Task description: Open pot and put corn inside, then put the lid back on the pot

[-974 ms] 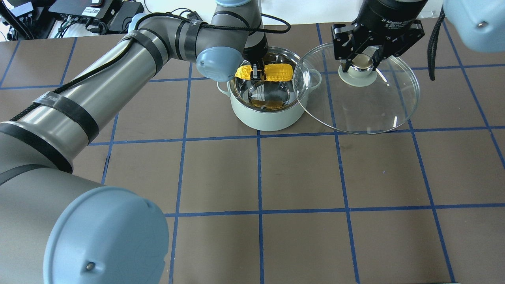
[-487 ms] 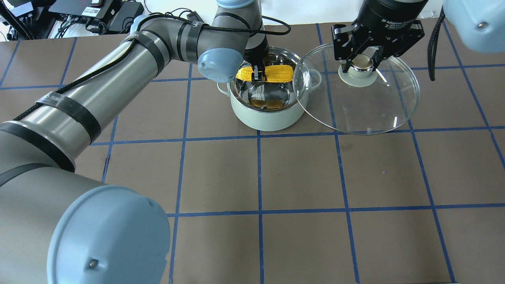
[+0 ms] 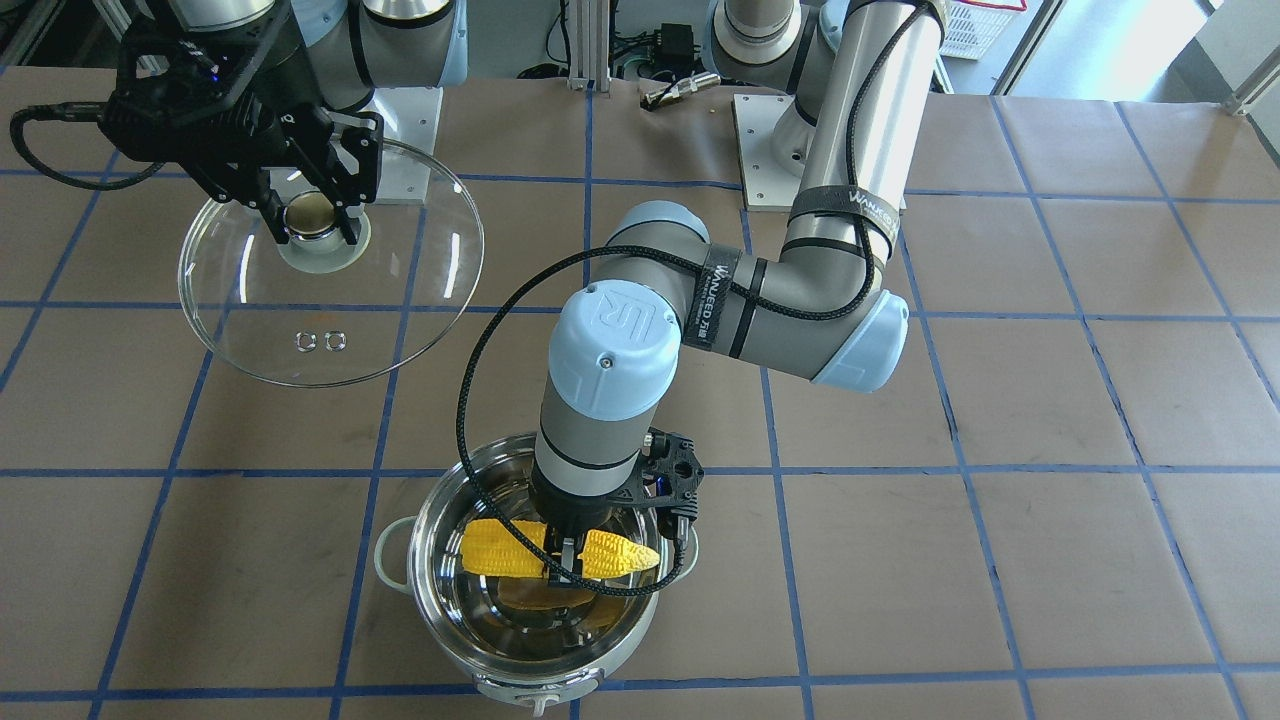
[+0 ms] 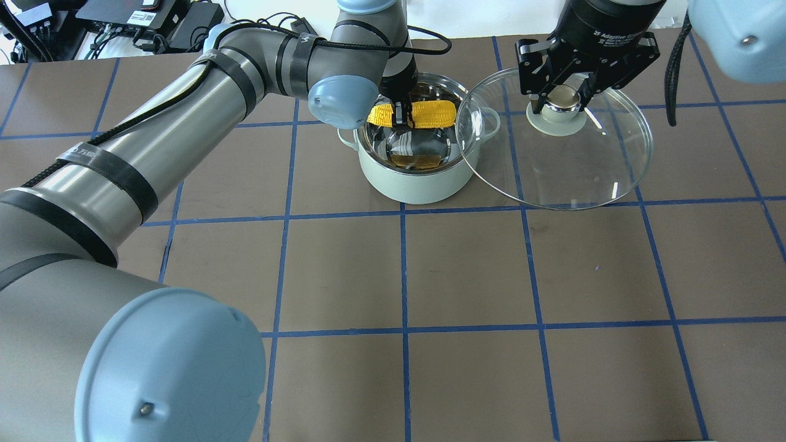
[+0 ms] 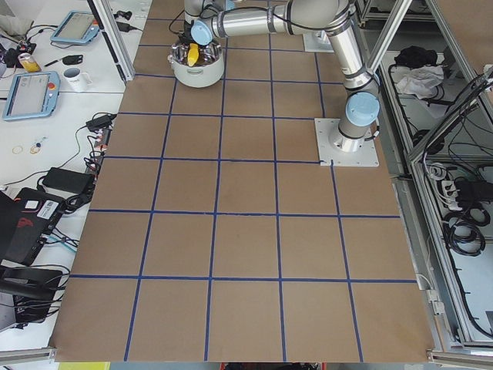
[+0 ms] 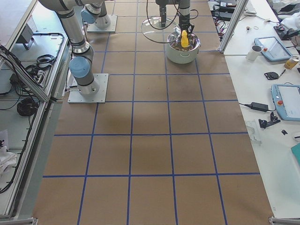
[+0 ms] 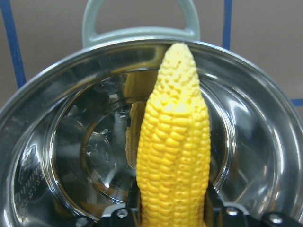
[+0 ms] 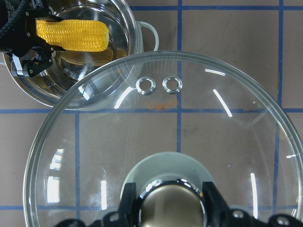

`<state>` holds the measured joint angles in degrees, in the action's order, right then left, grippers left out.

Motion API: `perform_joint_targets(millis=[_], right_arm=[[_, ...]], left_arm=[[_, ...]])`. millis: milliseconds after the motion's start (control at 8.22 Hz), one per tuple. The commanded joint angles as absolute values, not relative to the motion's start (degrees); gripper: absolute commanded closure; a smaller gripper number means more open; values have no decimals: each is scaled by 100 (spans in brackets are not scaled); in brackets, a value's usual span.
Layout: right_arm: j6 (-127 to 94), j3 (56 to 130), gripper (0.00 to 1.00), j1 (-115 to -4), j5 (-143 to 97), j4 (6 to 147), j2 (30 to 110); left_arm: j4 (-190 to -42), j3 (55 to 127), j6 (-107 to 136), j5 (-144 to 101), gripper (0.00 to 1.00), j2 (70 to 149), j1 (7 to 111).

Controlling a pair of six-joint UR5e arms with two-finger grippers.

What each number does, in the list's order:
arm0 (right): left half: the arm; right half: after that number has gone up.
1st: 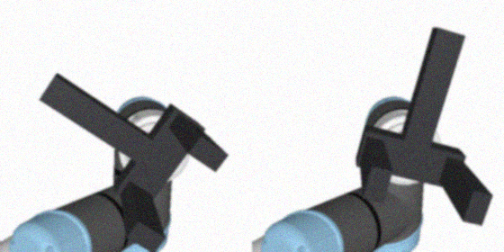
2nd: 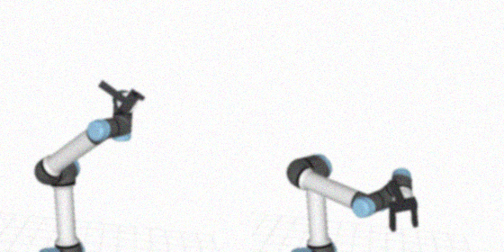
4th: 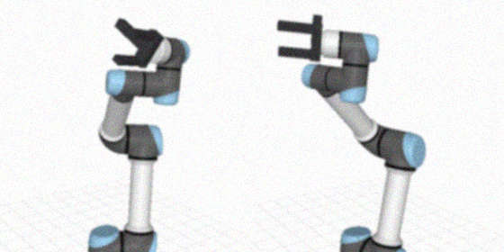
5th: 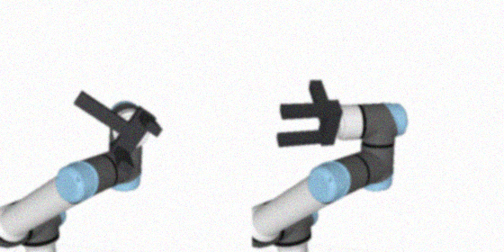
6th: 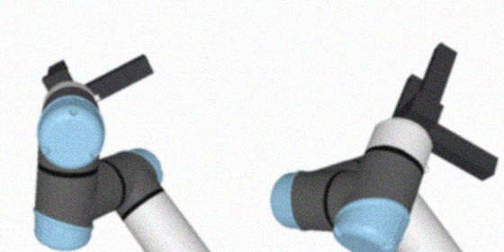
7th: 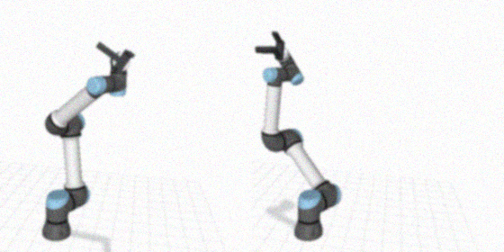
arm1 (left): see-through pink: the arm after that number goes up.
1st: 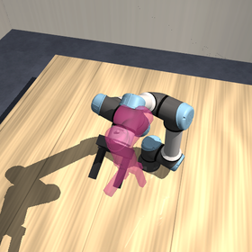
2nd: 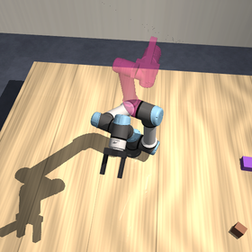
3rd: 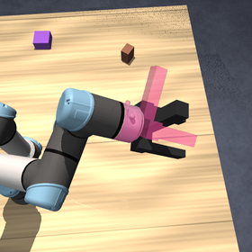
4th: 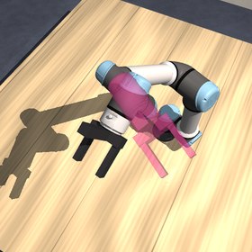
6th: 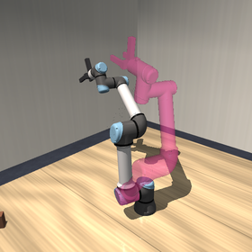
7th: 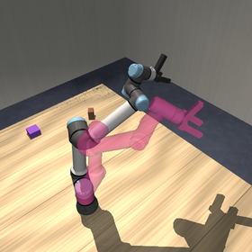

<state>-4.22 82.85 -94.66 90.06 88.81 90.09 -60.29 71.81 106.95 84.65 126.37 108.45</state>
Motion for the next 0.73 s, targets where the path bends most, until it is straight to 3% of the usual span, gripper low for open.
perform_joint_targets(millis=[0, 122, 243, 608], right_arm=[[-413, 8279, 92, -9466, 9009, 8903, 9009], [-413, 8279, 92, -9466, 9017, 8903, 9017], [-413, 8279, 92, -9466, 9009, 8903, 9026], [-404, 8288, 92, -9466, 9009, 8903, 9018]], left_arm=[[-6029, 7181, 10723, 8464, 42, 12639, 10846], [-6029, 7181, 10714, 8499, 25, 12621, 10837], [-6038, 7181, 10714, 8621, 17, 12586, 10846], [-6038, 7172, 10679, 8631, 9, 12516, 10837]])
